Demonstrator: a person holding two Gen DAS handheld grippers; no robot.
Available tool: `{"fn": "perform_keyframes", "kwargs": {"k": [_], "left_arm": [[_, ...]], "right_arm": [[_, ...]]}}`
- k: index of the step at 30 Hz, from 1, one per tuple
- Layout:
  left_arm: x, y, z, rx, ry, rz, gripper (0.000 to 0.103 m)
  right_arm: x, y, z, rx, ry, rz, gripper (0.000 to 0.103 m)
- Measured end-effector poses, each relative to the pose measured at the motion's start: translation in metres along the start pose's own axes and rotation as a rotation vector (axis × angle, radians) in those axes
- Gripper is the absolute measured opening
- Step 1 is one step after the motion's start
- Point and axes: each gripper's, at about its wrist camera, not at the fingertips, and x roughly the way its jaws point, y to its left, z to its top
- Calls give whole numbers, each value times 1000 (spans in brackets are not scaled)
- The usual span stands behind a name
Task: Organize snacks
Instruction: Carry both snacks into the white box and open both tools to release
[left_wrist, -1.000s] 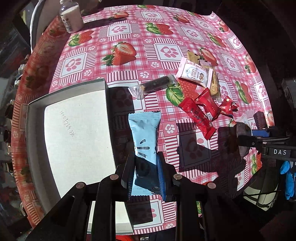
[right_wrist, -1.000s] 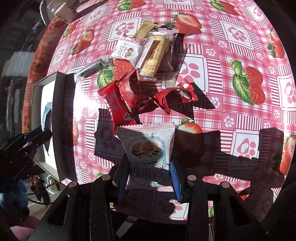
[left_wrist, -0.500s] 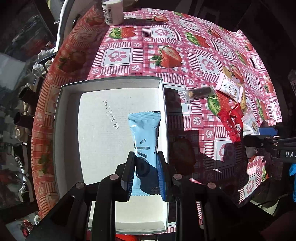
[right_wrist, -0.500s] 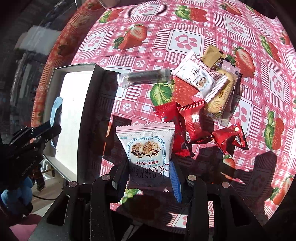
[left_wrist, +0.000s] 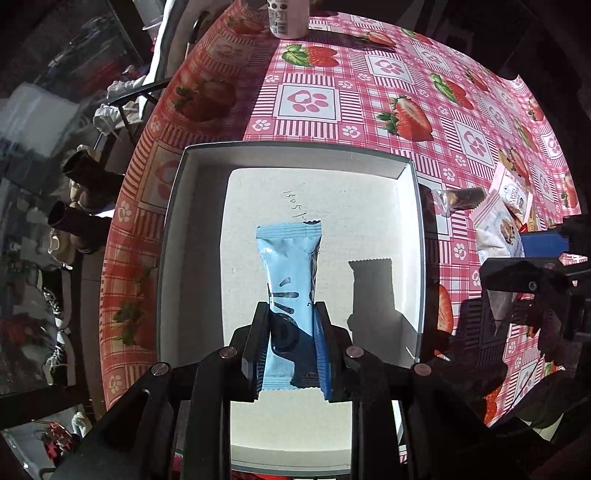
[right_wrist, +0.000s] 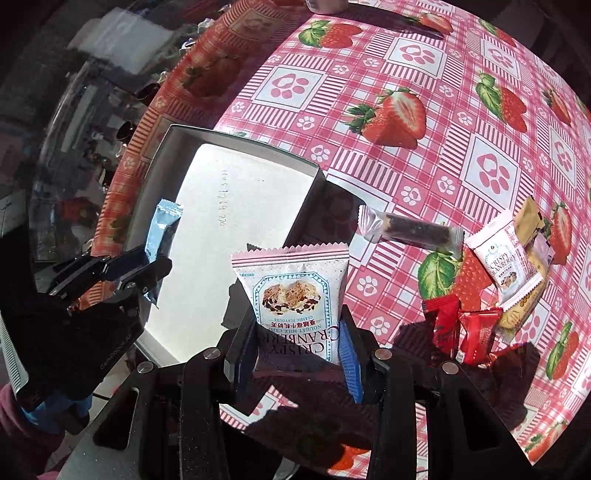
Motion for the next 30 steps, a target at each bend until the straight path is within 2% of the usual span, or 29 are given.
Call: {"fn": "perform_keyframes", "kwargs": {"k": [15,25,26,28,29,30], "left_arm": [[19,20,-10,-34,58,7,25],[27,18,-13,-31,84,17,27],[27,18,-13,-29,88,20,30],[28,16,-12,-28,92,32,52],[28,16,-13,-26,86,43,69],[26,15,-13,-23,74,50,76]], "right_arm": [[35,53,28,-81,53,20,42],[46,63,35,-73,77,17,42],[47,64,35,-71,76,17,42],[48,66,36,-69,77,18,43],[47,65,36,-63,80,22,44],[48,65,36,-55,83,25,45]]}}
